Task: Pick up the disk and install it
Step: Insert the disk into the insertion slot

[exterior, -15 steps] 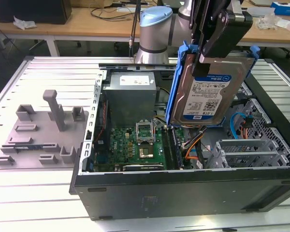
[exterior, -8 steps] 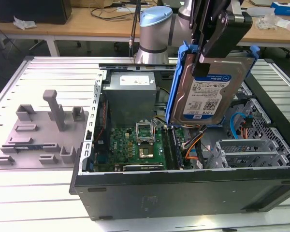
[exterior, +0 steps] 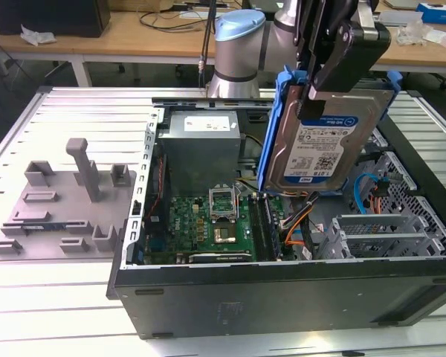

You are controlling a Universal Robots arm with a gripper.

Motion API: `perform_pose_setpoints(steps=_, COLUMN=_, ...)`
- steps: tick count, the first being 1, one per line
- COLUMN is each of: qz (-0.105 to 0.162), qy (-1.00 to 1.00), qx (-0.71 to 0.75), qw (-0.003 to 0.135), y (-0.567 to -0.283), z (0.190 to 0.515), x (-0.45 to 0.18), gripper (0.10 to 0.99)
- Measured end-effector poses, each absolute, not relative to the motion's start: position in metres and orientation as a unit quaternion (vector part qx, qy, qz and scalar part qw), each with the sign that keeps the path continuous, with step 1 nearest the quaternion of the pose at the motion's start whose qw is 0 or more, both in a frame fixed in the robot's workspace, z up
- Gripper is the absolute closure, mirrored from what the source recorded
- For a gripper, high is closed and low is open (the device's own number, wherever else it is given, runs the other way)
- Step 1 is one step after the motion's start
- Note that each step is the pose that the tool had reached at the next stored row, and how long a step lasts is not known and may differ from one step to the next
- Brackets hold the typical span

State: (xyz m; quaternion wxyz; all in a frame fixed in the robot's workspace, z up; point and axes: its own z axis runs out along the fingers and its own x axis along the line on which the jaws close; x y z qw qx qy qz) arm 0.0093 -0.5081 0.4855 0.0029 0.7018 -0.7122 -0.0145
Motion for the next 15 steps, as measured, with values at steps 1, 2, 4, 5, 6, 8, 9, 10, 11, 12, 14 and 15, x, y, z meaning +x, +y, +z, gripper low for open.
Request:
perform_pose_setpoints(steps=1, qz=-0.014, qy=-0.712, qx=0.702, qw=0.003, y=-0.509, z=0.485, x=0.010, gripper=0.718)
perform_pose_setpoints(steps=2, qz=-0.014, qy=-0.712, qx=0.702, qw=0.003, y=-0.510, z=0.485, x=0.011, gripper=0.718)
perform_pose_setpoints(steps=4, qz=-0.014, qy=-0.712, qx=0.702, qw=0.002, y=-0.511, z=0.485, x=0.012, gripper=0.718)
perform_pose_setpoints(steps=5, qz=-0.014, qy=-0.712, qx=0.702, qw=0.002, y=-0.511, z=0.485, x=0.013, gripper=0.718)
perform_pose_setpoints(steps=6, qz=-0.014, qy=-0.712, qx=0.702, qw=0.002, y=-0.511, z=0.485, x=0.014, gripper=0.718)
perform_pose_setpoints(steps=8, qz=-0.013, qy=-0.712, qx=0.702, qw=0.001, y=-0.512, z=0.485, x=0.015, gripper=0.718)
perform_pose_setpoints(steps=9, qz=-0.012, qy=-0.712, qx=0.702, qw=0.001, y=-0.512, z=0.485, x=0.016, gripper=0.718)
perform_pose_setpoints(steps=10, qz=-0.012, qy=-0.712, qx=0.702, qw=0.000, y=-0.513, z=0.485, x=0.017, gripper=0.718)
perform_pose_setpoints(steps=11, qz=-0.012, qy=-0.712, qx=0.702, qw=0.000, y=-0.513, z=0.485, x=0.018, gripper=0.718)
perform_pose_setpoints(steps=12, qz=-0.012, qy=-0.712, qx=0.702, qw=0.000, y=-0.514, z=0.485, x=0.019, gripper=0.718)
perform_pose_setpoints(steps=14, qz=-0.011, qy=-0.712, qx=0.702, qw=0.000, y=-0.514, z=0.484, x=0.021, gripper=0.718)
perform_pose_setpoints(steps=15, qz=-0.011, qy=-0.712, qx=0.702, qw=-0.001, y=-0.515, z=0.484, x=0.022, gripper=0.718)
